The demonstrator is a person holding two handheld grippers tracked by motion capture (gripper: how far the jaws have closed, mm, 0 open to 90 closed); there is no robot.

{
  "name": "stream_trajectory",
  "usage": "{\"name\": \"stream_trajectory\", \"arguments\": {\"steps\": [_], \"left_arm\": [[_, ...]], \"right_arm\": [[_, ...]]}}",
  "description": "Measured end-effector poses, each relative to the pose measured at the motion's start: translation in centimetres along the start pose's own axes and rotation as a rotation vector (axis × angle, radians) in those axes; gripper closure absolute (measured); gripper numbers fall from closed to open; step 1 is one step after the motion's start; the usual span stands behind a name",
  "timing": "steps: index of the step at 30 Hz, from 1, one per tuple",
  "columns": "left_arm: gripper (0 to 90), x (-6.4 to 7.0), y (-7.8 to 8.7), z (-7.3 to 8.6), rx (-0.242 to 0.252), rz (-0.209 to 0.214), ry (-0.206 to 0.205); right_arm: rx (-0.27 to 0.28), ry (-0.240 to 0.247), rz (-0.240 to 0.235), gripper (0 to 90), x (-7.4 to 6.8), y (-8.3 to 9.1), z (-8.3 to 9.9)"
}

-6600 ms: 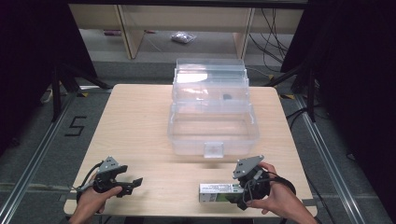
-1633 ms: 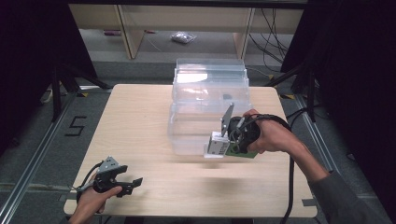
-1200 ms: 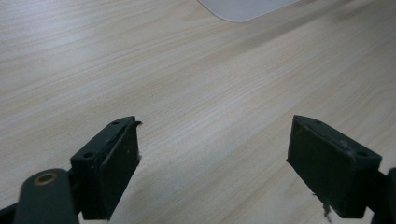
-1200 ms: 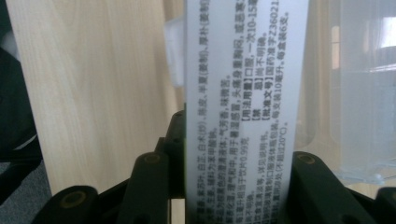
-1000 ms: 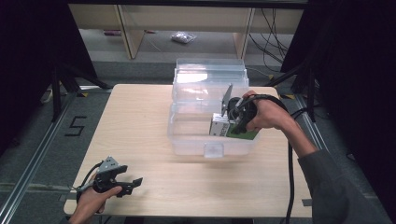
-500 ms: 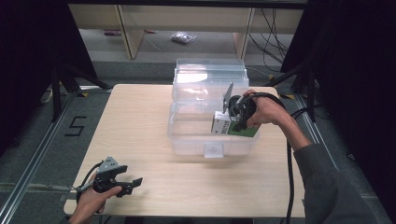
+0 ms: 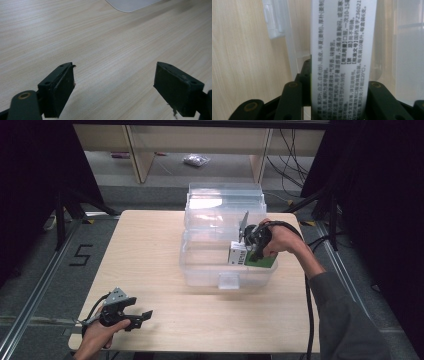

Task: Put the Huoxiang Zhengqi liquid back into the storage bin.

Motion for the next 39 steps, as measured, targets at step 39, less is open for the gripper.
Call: {"name": "stream_trajectory", "arguments": {"steps": [39], "left_arm": [[16.0, 0.0, 0.0, 0.1, -0.01, 0.001, -0.009]], "right_arm": [[-0.004, 0.048, -0.052, 64.3, 0.2, -4.0, 1.0]]}}
Point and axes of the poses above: each handheld gripper's, and its own axes: y roughly backward along the jaws, z roughly out of its underside, x roughly to its right, the point moved 4 cm from there along -y, roughly forward along the jaws, and after that the axes turned 9 degrees about z, right-handed, at the moved point
